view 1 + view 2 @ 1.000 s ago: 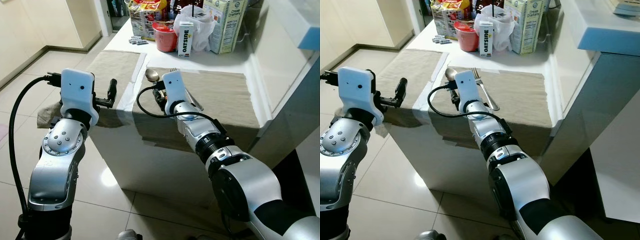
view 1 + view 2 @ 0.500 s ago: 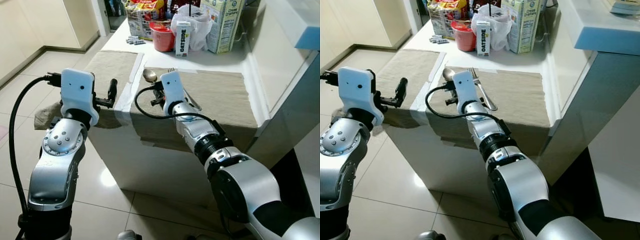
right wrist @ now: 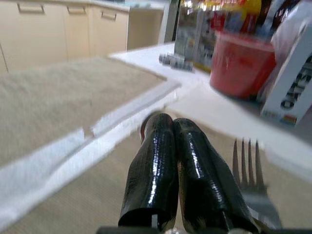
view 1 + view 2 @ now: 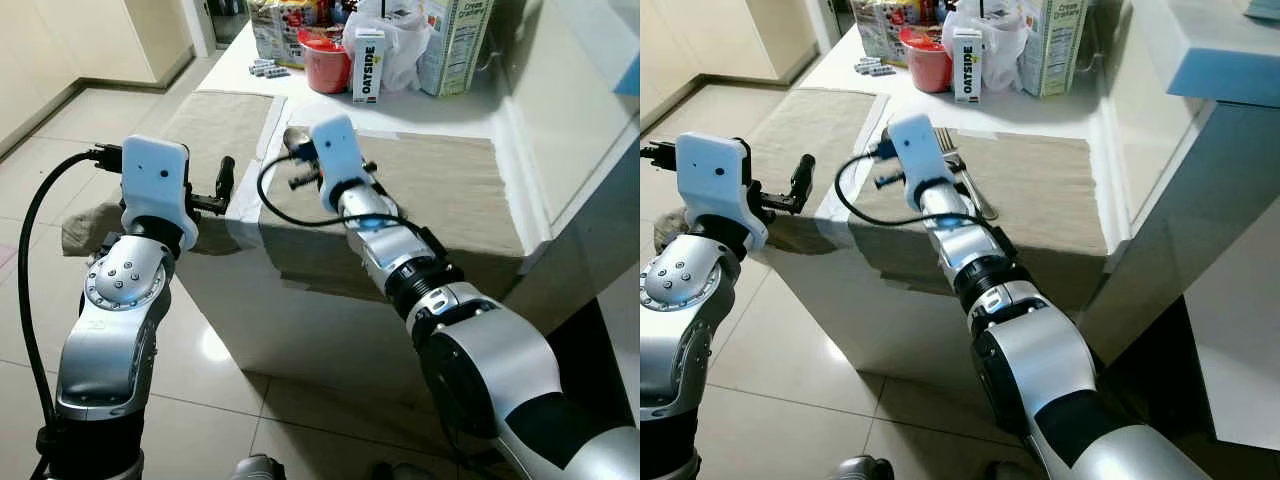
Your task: Setting the table
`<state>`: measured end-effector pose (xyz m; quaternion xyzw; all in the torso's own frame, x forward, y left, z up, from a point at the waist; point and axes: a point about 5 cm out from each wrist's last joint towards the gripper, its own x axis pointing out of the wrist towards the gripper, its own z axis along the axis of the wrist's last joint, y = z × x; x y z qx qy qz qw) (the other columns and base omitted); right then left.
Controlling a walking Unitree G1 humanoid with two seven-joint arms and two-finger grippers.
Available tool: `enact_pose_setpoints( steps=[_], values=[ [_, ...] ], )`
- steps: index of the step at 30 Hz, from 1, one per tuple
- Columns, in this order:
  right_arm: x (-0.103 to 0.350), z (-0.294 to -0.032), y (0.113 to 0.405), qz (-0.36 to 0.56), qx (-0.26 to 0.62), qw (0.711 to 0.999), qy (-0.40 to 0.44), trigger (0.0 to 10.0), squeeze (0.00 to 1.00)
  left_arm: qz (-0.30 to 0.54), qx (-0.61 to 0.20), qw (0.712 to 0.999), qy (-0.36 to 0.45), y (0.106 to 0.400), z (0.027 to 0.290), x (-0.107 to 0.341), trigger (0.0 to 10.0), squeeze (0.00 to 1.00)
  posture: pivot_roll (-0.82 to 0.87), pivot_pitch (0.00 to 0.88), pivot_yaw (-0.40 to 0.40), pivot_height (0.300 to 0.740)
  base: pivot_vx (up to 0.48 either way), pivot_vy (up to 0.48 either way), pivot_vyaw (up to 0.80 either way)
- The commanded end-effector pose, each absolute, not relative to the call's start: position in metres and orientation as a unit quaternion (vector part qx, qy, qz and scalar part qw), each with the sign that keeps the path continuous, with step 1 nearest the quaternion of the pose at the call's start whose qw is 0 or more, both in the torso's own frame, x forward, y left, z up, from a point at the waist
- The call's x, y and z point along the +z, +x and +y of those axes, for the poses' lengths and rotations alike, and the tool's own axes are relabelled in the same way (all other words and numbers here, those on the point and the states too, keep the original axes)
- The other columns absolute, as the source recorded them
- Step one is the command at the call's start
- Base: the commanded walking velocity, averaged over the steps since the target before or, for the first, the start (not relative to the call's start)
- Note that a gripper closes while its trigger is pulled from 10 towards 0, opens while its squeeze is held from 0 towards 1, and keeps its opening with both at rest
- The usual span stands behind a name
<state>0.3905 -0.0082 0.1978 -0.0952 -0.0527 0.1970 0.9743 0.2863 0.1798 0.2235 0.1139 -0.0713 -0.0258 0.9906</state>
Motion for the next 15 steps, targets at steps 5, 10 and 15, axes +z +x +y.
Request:
enact_pose_setpoints(
  steps=[5,10,15],
  values=[
    [0.2157,-0.0086,0.3943,-0.081,0.189,0.975,-0.083,0.0,0.04,-0.074,-0.02,0.99,0.115,0.2891,0.1824,0.2266,10.0,0.0,0.16,0.086,0.054,0.74,0.0,0.0,0.0],
    [0.2117,-0.0103,0.3958,-0.062,0.168,0.979,-0.095,7.3,0.03,-0.075,-0.019,0.99,0.115,0.2896,0.1824,0.227,10.0,0.0,0.16,0.086,0.054,0.74,0.0,0.0,0.0],
    [0.2082,-0.0091,0.3957,-0.042,0.172,0.981,-0.079,10.0,1.0,-0.078,-0.019,0.99,0.115,0.2902,0.1821,0.2273,10.0,0.0,0.16,0.082,0.053,0.74,0.0,0.0,0.0]
  ],
)
